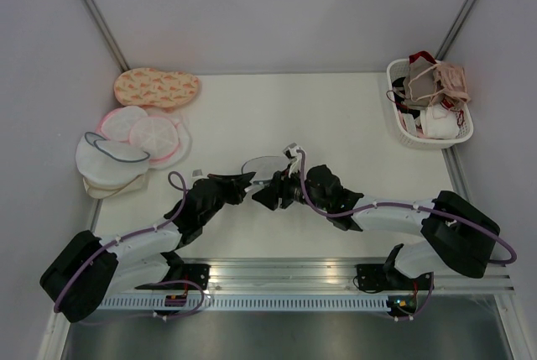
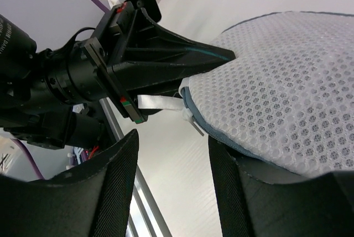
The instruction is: Unzip the laundry bag and remove the bra
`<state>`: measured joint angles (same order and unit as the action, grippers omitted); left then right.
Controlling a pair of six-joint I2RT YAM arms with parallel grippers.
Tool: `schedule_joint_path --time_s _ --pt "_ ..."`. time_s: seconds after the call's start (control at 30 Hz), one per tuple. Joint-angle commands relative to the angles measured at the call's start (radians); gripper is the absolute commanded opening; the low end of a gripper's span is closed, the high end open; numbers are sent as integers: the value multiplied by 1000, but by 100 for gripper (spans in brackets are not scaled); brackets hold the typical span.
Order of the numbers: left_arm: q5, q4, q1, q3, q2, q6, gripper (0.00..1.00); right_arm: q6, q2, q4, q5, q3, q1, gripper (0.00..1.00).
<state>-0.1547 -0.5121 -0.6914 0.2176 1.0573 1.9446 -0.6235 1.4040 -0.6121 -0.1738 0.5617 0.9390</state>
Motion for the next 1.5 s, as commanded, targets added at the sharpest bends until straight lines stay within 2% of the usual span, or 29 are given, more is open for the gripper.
schedule_joint_path --time_s 0.0,0.1,0.13,0.23,0.27,0.3,0.53,0.7,0.8,0.97,1.0,1.03,1.1,1.17,1.2,1.27,1.3,1.33,1.37,1.4,1.47 --pt "27 -48 -10 -1 -3 28 2 21 3 -109 33 43 3 58" --pt "32 -51 -11 -3 1 31 2 18 9 -118 31 50 1 43" --pt "32 -57 -11 -4 3 34 2 16 10 -118 31 55 1 30" --pt "34 -60 -11 -11 -2 36 2 15 13 -109 36 55 1 10" --pt "32 -60 -13 -12 -2 37 2 15 6 -103 39 55 1 7" --pt "30 -60 -13 -15 -5 36 2 18 4 -92 42 52 1 0" --pt "7 -57 -13 -35 -28 37 2 36 -56 35 68 34 1 0" --pt "-11 -52 -11 -46 -40 31 2 44 -163 159 106 -19 4 0" --pt "-9 -57 -13 -41 -23 27 2 45 -215 189 123 -36 6 0" --pt "3 -88 -11 -31 7 27 2 28 -211 180 100 -45 6 1" --pt "4 -88 -11 -27 9 17 2 22 -201 176 90 -39 6 12" --pt "4 -80 -11 -20 10 11 2 15 -189 173 80 -34 6 45" --pt "4 -68 -13 -6 12 -24 2 -1 -149 137 50 -22 17 64" --pt "10 -25 -11 51 9 -99 2 -4 -105 117 37 -5 40 66" --pt "14 39 -11 89 -5 -219 2 -8 -93 114 43 9 49 66" --pt "-60 305 -43 279 -63 -423 2 -8 -89 121 65 7 58 65" --pt "-133 411 -83 363 -80 -622 2 -5 -100 124 83 -6 58 65" --pt "-357 484 -141 496 -94 -716 2 -5 -112 123 103 -17 58 65" --pt "-464 536 -269 540 -114 -813 2 -5 -149 117 112 -29 58 65" --pt "-536 538 -313 574 -118 -960 2 -1 -167 124 126 -45 57 64" --pt "-638 546 -382 644 -118 -1070 2 7 -214 150 148 -54 58 63"
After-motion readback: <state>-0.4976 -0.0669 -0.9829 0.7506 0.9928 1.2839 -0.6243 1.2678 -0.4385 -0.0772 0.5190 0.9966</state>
